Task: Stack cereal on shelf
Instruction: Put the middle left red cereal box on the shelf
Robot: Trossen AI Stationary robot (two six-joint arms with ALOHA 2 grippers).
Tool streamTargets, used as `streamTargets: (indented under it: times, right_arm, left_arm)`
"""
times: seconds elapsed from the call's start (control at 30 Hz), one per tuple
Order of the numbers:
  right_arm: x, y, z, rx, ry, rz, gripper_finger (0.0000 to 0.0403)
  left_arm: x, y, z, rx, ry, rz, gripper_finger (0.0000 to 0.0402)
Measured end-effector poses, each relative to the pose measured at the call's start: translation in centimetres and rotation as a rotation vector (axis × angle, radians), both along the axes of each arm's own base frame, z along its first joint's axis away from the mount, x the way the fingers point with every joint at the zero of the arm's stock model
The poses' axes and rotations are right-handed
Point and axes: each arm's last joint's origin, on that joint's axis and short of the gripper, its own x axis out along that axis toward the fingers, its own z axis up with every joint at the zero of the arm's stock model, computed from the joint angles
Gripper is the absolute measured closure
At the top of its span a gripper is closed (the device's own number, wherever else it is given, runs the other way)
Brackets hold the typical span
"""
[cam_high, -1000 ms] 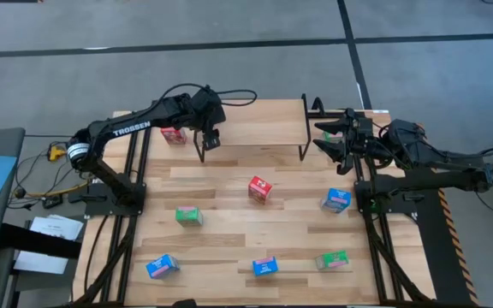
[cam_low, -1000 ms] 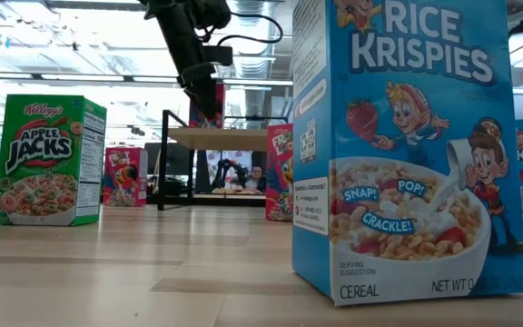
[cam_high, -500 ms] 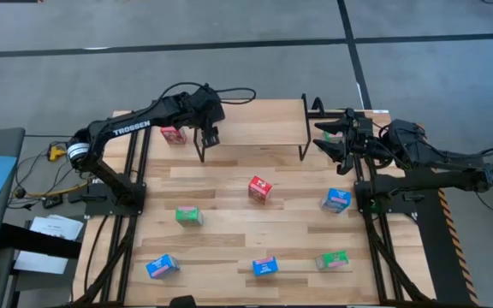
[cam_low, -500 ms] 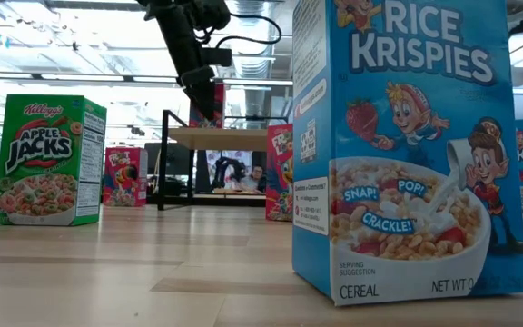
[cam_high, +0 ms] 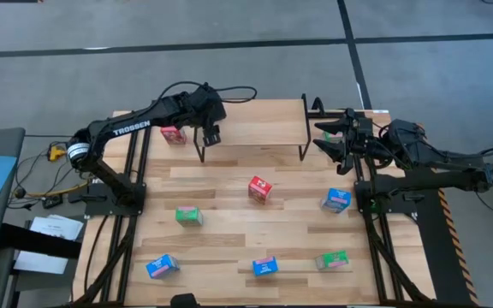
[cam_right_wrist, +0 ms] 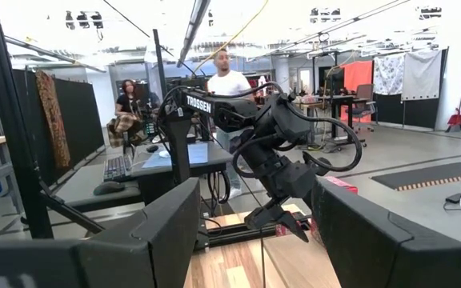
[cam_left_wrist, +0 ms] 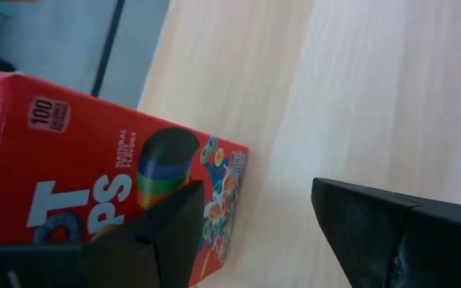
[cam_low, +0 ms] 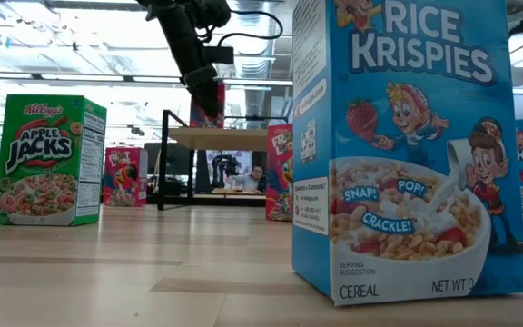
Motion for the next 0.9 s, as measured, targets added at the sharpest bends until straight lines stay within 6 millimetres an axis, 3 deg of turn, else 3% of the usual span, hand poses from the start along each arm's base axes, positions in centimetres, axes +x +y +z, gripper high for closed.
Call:
streamTargets:
  times: [0.9]
  right_arm:
    - [0.01, 0.0, 0.0, 0.0, 0.0, 0.0, 0.0137]
  left_arm:
    - [-0.54, 0.99, 0.09, 0.037, 0.022, 0.024, 0.0177]
